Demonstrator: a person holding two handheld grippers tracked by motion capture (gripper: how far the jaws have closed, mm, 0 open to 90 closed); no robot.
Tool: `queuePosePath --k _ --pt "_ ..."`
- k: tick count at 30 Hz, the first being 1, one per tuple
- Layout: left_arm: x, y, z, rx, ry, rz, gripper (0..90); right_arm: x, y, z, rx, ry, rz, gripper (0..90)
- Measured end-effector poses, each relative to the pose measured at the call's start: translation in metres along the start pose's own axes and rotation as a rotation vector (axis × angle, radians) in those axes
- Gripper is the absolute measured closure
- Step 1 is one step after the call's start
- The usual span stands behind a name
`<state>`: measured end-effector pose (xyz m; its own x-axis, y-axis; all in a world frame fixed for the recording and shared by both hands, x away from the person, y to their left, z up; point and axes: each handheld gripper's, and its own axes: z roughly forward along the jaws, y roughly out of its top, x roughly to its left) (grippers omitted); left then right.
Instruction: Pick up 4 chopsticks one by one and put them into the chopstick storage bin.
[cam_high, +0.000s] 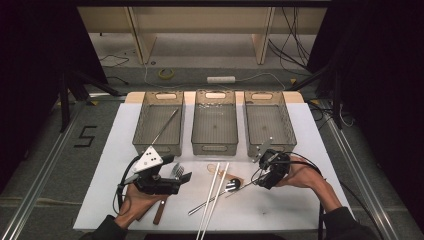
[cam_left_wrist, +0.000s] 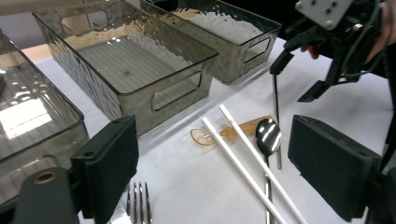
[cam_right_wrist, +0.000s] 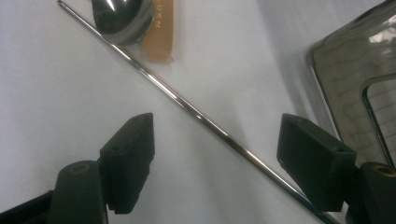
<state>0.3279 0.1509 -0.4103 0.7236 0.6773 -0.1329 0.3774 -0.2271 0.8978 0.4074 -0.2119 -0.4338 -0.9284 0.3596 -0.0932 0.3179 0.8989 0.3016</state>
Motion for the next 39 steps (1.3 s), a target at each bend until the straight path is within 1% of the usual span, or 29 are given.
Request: queuePosePath --k 1,3,4,6,7,10,11,14,15,16,17,19,22,23,26,27,28,30,32,34,35,38,39 --pt "0.000 -0.001 0.000 -0.002 -0.001 -0.002 15.6 -0.002 0.001 0.003 0.015 0.002 0.001 28.8" --pt "0.000 -0.002 -0.001 -0.001 0.001 -0.002 15.6 -0.004 0.001 0.003 0.024 0.011 -0.006 30.5" --pt "0.000 -0.003 -0.001 -0.001 -0.001 -0.006 15.6 -0.005 0.001 0.004 0.019 0.012 -0.007 31.3" --pt "0.000 -0.004 -0.002 -0.003 0.004 -0.012 15.6 -0.008 0.001 0.005 0.035 0.015 -0.014 32.5" --pt "0.001 -0.004 -0.002 -0.003 0.007 -0.015 15.6 -0.010 0.001 0.006 0.047 0.012 -0.014 34.7" --pt "0.001 -0.005 -0.004 -0.010 0.005 -0.025 15.6 -0.012 0.002 0.008 0.055 0.018 -0.016 36.5" --pt "0.001 -0.005 -0.005 -0.009 0.006 -0.022 15.6 -0.013 0.003 0.009 0.069 0.026 -0.018 38.3" --pt "0.000 -0.006 -0.005 -0.006 0.003 -0.021 15.6 -0.013 0.003 0.013 0.084 0.031 -0.031 38.8" --pt "0.000 -0.006 -0.004 -0.002 0.002 -0.019 15.7 -0.013 0.004 0.015 0.103 0.035 -0.025 39.6" --pt "0.000 -0.006 -0.004 -0.001 0.002 -0.021 15.7 -0.013 0.004 0.015 0.103 0.035 -0.025 39.6" --pt "0.000 -0.006 -0.004 0.002 0.002 -0.014 15.7 -0.014 0.004 0.016 0.113 0.031 -0.042 40.5" --pt "0.000 -0.006 -0.004 0.001 0.001 -0.014 15.6 -0.015 0.004 0.018 0.123 0.040 -0.033 43.3" --pt "0.001 -0.006 -0.003 0.005 0.000 -0.014 15.6 -0.015 0.003 0.020 0.134 0.048 -0.031 44.4" --pt "0.001 -0.007 -0.003 0.005 0.000 -0.015 15.7 -0.016 0.003 0.021 0.145 0.047 -0.037 45.3" --pt "0.000 -0.007 -0.003 0.003 -0.002 -0.016 15.6 -0.016 0.003 0.023 0.151 0.053 -0.039 47.0" --pt "0.000 -0.007 -0.002 0.003 -0.002 -0.015 15.7 -0.016 0.004 0.025 0.164 0.052 -0.049 48.0" --pt "-0.001 -0.007 -0.002 0.005 -0.001 -0.012 15.7 -0.016 0.004 0.025 0.164 0.052 -0.049 48.0" --pt "-0.001 -0.007 -0.002 0.009 -0.001 -0.010 15.7 -0.015 0.005 0.025 0.164 0.060 -0.052 51.1" --pt "0.000 -0.007 -0.002 0.009 -0.001 -0.010 15.7 -0.014 0.005 0.024 0.179 0.067 -0.055 53.2" --pt "0.000 -0.007 -0.003 0.008 -0.002 -0.011 15.7 -0.012 0.004 0.024 0.183 0.070 -0.066 55.5" --pt "0.000 -0.007 -0.003 0.008 -0.001 -0.011 15.7 -0.009 0.002 0.022 0.199 0.074 -0.081 58.8" --pt "0.000 -0.007 -0.003 0.010 0.000 -0.010 15.7 -0.005 0.001 0.021 0.213 0.071 -0.083 61.1" --pt "0.000 -0.007 -0.002 0.010 0.000 -0.009 15.7 -0.003 0.000 0.020 0.229 0.071 -0.106 63.6"
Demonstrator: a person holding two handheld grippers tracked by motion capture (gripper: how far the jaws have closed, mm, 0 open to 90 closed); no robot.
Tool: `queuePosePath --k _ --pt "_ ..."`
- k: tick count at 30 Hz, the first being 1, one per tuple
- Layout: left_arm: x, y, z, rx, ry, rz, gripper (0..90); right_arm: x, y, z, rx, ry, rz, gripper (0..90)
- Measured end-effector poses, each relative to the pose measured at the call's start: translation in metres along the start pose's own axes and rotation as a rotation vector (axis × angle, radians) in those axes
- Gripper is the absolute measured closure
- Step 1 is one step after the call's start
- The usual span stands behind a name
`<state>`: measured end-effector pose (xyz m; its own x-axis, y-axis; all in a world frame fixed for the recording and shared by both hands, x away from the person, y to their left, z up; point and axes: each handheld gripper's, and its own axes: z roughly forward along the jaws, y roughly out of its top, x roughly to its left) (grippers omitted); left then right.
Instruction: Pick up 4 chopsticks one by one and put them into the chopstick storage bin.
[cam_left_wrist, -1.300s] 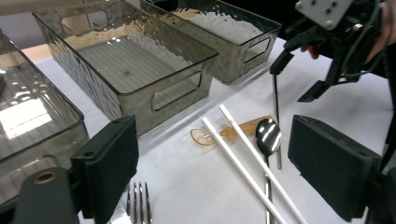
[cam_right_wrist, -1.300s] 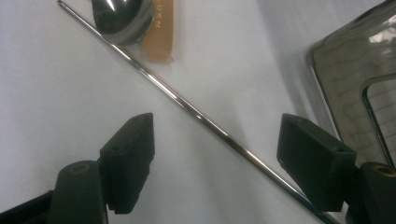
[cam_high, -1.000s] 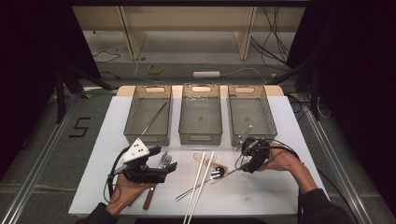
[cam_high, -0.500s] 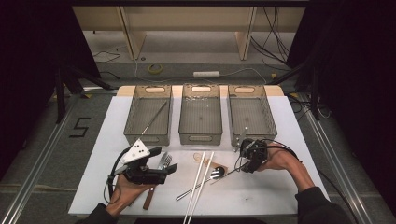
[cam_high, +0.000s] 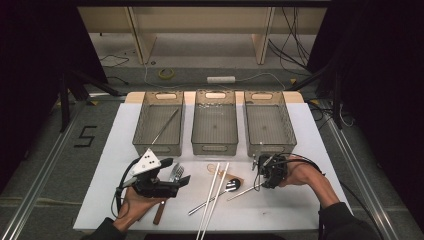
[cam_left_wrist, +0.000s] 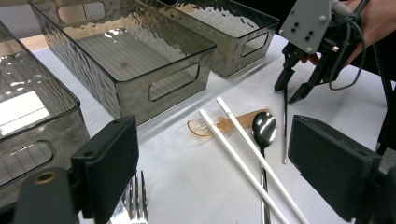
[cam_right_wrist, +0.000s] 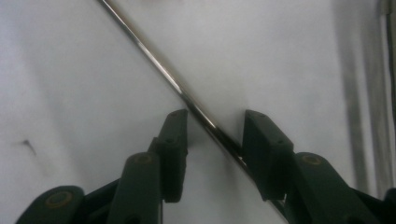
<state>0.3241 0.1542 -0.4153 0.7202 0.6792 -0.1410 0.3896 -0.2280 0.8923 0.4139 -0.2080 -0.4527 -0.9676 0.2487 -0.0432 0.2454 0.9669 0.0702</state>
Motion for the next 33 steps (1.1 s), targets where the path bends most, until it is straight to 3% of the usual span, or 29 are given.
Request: queuePosePath --k 11,12,21,26,33 --pt "0.000 0.000 0.001 0.007 0.004 0.011 15.8 0.011 0.001 0.000 0.032 -0.008 -0.058 74.8" --pt "0.000 0.000 0.001 0.007 0.004 0.012 15.8 0.012 0.001 -0.001 0.037 -0.011 -0.087 76.2" --pt "0.001 0.000 0.001 0.012 0.006 0.018 15.8 0.018 0.001 0.000 0.041 -0.019 -0.124 81.6" --pt "0.001 0.000 0.002 0.016 0.009 0.021 15.8 0.022 0.000 0.000 0.036 -0.035 -0.186 85.5" --pt "0.002 0.000 0.002 0.018 0.012 0.020 15.8 0.024 -0.002 -0.001 0.040 -0.032 -0.193 86.1"
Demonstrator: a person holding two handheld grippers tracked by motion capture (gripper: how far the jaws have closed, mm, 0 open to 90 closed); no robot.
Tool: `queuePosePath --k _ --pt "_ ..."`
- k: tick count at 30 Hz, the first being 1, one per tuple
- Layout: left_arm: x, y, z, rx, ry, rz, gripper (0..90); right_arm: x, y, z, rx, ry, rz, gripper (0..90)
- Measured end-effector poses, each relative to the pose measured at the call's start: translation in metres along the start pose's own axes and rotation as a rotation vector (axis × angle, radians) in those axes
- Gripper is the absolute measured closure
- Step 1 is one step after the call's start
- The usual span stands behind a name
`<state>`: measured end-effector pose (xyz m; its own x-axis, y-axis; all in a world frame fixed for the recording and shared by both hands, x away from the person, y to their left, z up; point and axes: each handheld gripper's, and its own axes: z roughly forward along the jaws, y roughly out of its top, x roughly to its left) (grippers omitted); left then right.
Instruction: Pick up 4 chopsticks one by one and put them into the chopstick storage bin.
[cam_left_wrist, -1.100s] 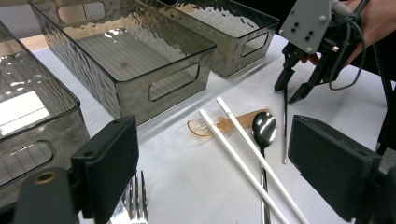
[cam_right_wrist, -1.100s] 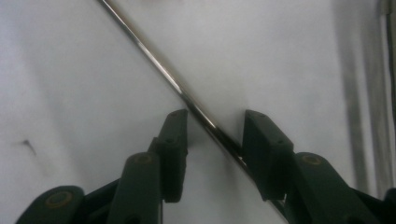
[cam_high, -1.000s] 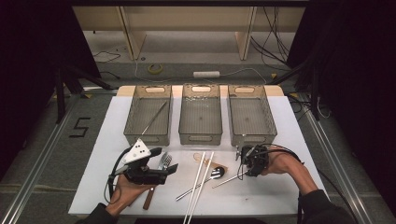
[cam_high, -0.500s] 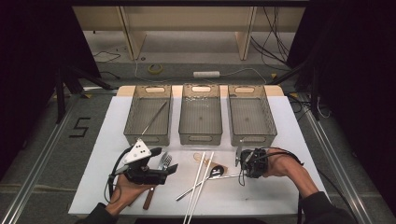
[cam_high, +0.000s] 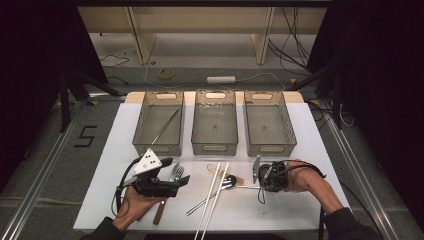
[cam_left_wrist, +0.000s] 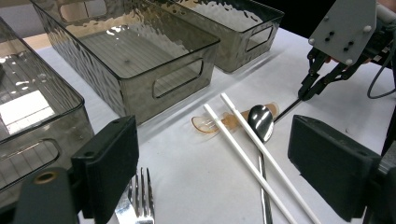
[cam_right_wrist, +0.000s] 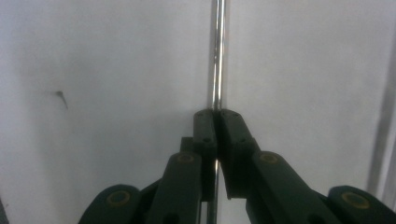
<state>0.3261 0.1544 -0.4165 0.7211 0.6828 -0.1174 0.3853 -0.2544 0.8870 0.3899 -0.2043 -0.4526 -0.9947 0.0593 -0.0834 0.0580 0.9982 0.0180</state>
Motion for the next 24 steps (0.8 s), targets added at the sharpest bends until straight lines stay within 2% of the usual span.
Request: queuePosePath --k 4,11,15,24 --pt "0.000 0.000 0.001 0.004 -0.001 0.001 15.8 0.001 -0.003 -0.004 -0.005 0.002 -0.009 86.2" --pt "0.000 0.000 0.001 0.003 -0.002 -0.001 15.8 0.002 -0.013 -0.012 0.031 -0.001 0.003 86.3" --pt "0.000 0.000 0.001 0.003 -0.003 0.000 15.8 0.002 -0.021 -0.018 0.022 -0.013 0.024 86.4" --pt "0.000 0.001 0.002 0.002 -0.005 -0.008 15.8 0.005 -0.032 -0.031 -0.008 -0.032 0.036 86.5"
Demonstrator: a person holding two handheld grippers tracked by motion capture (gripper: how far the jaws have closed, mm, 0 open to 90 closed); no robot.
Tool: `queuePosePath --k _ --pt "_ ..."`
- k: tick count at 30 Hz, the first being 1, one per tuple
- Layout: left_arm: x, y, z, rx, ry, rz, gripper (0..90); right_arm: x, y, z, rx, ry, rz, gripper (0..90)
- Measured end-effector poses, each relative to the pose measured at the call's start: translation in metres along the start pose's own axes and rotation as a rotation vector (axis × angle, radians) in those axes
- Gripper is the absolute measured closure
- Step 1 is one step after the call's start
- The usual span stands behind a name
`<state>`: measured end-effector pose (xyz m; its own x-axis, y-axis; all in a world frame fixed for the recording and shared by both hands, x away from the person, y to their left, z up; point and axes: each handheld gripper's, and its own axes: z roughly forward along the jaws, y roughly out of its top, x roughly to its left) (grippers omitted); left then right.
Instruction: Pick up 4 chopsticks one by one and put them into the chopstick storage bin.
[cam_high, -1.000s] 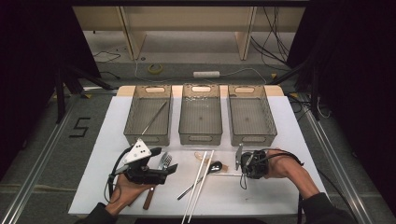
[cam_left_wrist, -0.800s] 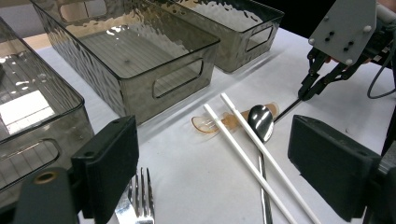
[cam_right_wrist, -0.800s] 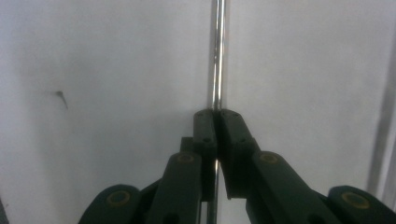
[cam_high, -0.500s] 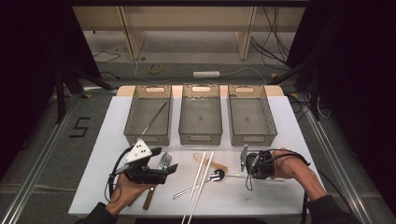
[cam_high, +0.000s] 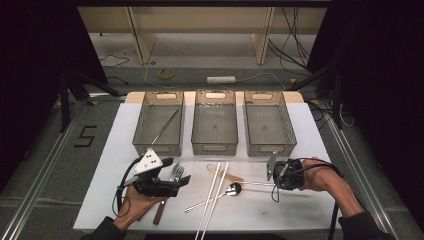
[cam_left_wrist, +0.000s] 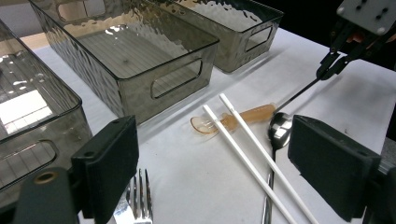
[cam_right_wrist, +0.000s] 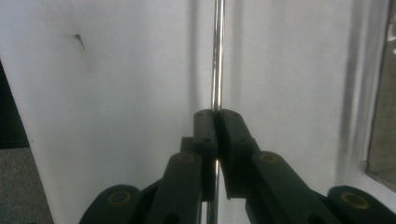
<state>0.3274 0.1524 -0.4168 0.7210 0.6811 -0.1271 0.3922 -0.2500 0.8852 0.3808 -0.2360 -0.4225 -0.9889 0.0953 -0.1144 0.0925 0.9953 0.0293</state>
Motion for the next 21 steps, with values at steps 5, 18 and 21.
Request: queuePosePath --k 5,18,21 --pt "-0.002 0.001 0.002 0.002 -0.014 -0.005 15.7 0.000 -0.001 -0.008 -0.045 -0.025 0.009 86.5" --pt "-0.018 0.015 0.026 0.080 -0.070 0.087 15.9 0.006 0.032 -0.020 -0.118 -0.051 -0.046 86.5" --pt "-0.024 0.020 0.036 0.109 -0.092 0.127 16.2 0.009 0.043 -0.021 -0.124 -0.080 -0.079 86.5"
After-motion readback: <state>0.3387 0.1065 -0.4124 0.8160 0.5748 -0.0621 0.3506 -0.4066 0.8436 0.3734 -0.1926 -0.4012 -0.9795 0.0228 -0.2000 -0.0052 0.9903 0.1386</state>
